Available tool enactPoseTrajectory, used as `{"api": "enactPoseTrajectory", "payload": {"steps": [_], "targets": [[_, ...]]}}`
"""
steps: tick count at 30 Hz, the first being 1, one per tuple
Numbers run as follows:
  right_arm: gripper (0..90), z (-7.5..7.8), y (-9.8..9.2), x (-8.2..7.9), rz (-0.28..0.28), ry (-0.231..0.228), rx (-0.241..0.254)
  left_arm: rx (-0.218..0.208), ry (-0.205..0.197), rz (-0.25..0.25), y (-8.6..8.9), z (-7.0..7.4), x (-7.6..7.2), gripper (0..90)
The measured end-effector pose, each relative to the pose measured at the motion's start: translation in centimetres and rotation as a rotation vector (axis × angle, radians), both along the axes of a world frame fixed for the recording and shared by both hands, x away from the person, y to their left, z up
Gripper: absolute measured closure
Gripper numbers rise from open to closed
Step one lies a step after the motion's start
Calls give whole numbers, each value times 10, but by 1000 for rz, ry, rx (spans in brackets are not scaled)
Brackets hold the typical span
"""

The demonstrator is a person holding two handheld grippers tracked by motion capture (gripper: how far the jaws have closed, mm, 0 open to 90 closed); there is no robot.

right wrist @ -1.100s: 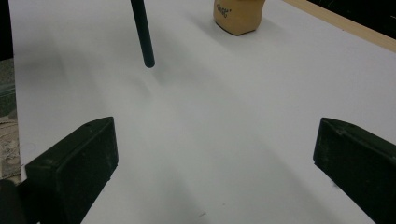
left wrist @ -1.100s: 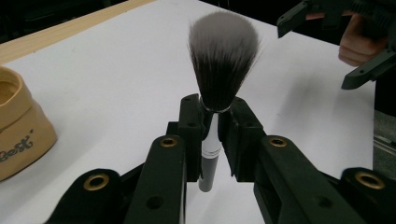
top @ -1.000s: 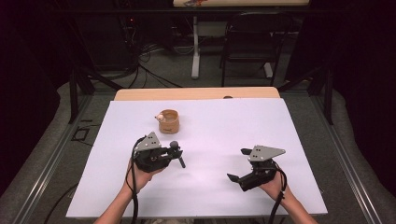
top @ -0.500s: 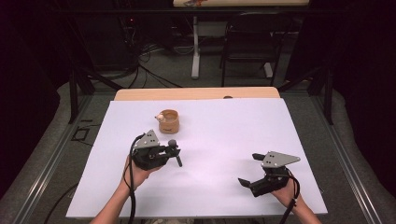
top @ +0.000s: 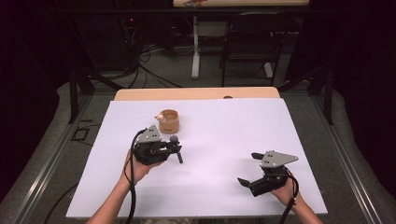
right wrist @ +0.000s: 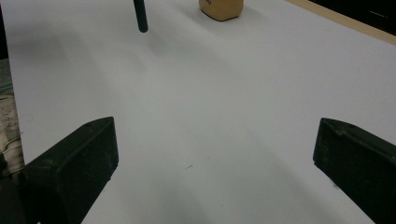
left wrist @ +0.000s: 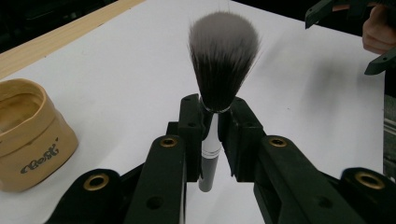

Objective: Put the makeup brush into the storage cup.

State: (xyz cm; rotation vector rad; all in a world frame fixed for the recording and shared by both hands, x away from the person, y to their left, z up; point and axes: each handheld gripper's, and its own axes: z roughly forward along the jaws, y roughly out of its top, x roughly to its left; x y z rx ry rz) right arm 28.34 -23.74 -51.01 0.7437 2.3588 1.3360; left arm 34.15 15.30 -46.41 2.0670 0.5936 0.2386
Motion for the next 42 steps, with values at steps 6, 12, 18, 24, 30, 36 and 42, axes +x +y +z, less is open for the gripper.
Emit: {"api": "enactPoseTrajectory", "payload": {"steps": [6,12,18,24,30,36,42], "targets": [[0,0,1,-1,12,-1,-2,26,-5,-4,-1,3,3,782],[0,-1,0,-2,16,-1,5,27,-17,13,5,10,9,782],[0,-1,-3,-1,25,-9,27,21,-26,32,12,17,15,782],[0,-2,-4,-1,28,-14,58,28,-46,43,16,25,19,782],[0,-6,-5,1,33,-11,82,26,-57,56,18,33,25,782],[0,-5,-6,1,26,-21,78,26,-67,64,20,41,29,782],[0,-5,-5,1,18,-14,72,34,-78,77,22,48,34,782]]}}
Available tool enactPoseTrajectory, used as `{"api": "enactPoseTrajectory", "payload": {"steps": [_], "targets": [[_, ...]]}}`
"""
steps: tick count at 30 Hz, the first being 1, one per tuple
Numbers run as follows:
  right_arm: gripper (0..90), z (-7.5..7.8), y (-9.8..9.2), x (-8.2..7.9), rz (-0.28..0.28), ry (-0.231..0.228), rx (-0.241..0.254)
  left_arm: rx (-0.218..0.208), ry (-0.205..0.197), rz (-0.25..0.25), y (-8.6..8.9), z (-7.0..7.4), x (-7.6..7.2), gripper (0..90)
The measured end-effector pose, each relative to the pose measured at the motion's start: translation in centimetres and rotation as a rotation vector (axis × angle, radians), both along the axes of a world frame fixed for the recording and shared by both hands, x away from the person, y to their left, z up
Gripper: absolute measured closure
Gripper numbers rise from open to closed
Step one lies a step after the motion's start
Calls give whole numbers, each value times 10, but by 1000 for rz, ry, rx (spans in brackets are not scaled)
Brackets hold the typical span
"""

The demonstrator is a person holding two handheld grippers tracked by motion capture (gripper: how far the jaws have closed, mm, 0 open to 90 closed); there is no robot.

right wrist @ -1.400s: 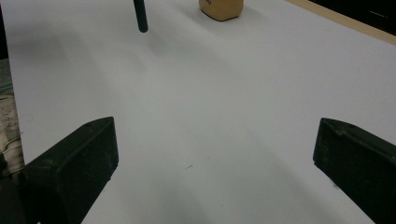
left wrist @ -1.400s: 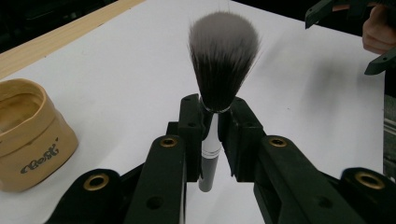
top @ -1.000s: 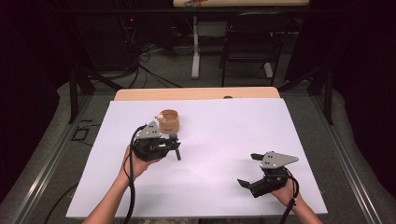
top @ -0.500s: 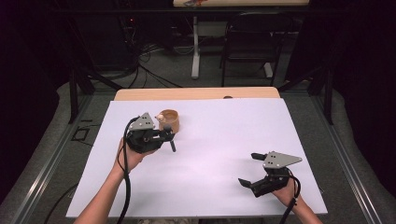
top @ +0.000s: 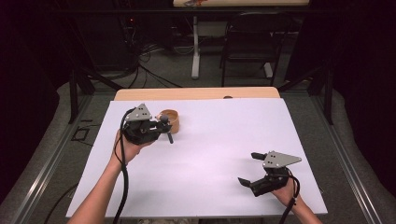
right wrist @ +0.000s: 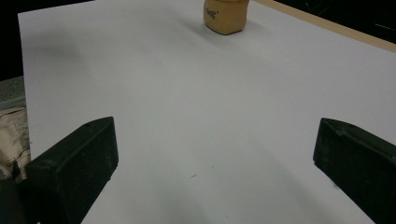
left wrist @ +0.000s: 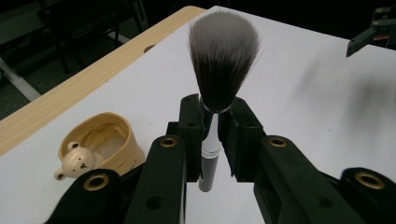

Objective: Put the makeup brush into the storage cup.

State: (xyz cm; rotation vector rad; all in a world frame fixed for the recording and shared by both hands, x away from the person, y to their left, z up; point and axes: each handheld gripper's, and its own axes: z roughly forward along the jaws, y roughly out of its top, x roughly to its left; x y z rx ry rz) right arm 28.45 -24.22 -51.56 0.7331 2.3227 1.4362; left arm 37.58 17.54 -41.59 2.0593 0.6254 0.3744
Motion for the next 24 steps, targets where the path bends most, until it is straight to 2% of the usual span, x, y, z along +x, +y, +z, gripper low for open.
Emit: {"api": "enactPoseTrajectory", "payload": {"steps": [24], "targets": [[0,1,-1,1,-4,3,-3,18,-19,42,-1,17,25,782]]}}
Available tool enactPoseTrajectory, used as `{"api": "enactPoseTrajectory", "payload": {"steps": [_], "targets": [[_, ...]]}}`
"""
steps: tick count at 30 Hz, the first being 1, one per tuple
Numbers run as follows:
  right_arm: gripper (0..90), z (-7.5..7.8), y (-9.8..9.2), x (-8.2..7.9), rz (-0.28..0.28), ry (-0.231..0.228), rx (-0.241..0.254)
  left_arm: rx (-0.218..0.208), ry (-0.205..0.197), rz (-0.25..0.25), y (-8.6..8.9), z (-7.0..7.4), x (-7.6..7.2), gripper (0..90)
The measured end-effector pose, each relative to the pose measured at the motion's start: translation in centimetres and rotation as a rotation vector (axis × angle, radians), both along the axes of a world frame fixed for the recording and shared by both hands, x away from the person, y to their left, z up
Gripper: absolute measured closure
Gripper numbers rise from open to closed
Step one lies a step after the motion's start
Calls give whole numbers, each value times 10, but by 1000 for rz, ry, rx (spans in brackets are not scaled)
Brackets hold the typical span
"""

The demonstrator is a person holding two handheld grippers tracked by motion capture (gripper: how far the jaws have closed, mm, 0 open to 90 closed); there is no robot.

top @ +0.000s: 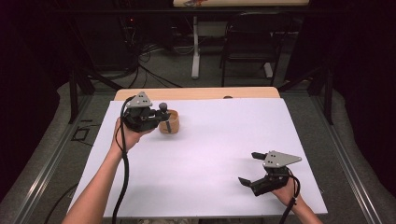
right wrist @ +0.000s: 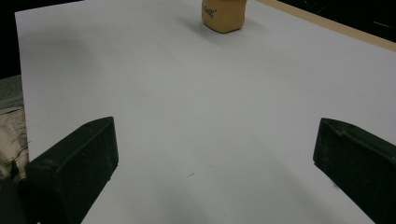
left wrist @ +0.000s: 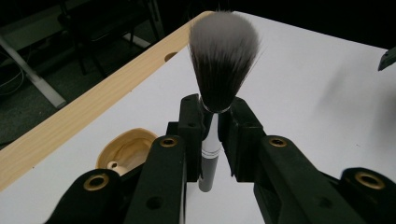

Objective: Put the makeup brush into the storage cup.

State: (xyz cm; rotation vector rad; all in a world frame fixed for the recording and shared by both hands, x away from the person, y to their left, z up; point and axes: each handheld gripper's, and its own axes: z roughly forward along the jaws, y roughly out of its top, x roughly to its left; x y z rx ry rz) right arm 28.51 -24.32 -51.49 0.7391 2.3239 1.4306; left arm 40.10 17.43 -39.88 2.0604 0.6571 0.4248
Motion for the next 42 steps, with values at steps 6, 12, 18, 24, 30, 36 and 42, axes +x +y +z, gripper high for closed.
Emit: {"api": "enactPoseTrajectory", "payload": {"steps": [6,12,18,24,30,36,42], "targets": [[0,0,0,0,0,1,-3,1,-4,8,0,4,5,782],[0,0,0,0,4,3,0,9,-14,16,1,9,10,782],[0,0,0,1,0,7,-4,10,-23,24,-1,13,15,782],[0,0,0,1,1,8,-5,13,-25,30,-2,15,20,782],[0,-1,0,1,0,8,-4,22,-34,34,-6,18,24,782],[0,0,1,1,5,7,-3,28,-47,43,-8,21,29,782],[0,0,1,0,7,10,-3,28,-47,54,-9,19,35,782]]}}
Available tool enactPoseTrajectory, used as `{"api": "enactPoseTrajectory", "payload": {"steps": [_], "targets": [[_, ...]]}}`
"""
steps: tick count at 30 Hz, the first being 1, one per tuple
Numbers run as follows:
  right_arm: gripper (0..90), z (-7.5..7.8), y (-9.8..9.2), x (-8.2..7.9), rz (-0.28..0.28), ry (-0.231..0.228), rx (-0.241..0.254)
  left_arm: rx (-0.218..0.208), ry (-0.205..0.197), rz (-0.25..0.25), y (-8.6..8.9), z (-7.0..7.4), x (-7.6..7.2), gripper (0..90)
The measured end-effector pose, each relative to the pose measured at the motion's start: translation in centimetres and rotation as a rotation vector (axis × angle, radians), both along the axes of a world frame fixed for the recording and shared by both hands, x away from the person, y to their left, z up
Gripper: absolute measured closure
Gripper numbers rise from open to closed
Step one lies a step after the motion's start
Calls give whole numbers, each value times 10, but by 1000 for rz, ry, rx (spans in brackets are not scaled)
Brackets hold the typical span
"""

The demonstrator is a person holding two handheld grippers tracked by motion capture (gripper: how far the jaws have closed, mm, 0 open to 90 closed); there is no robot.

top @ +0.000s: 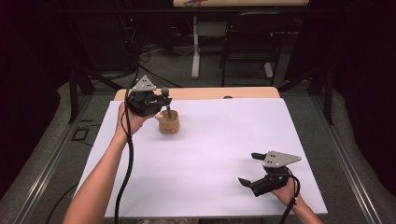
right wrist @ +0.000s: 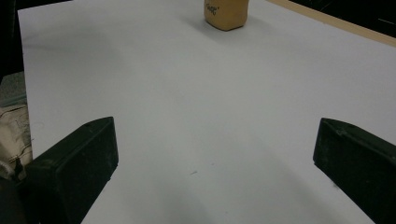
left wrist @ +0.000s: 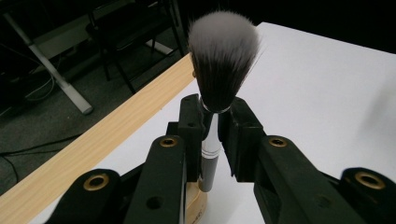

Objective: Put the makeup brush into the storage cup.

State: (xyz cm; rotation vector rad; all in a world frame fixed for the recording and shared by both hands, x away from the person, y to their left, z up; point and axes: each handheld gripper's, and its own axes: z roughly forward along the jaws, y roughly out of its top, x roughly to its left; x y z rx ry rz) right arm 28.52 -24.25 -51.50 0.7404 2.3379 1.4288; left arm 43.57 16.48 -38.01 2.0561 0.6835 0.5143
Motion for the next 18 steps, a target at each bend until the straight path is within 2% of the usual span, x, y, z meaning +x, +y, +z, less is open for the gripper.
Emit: {"api": "enactPoseTrajectory", "payload": {"steps": [18], "targets": [[0,0,0,0,6,5,-9,21,8,42,-5,-15,17,781]]}}
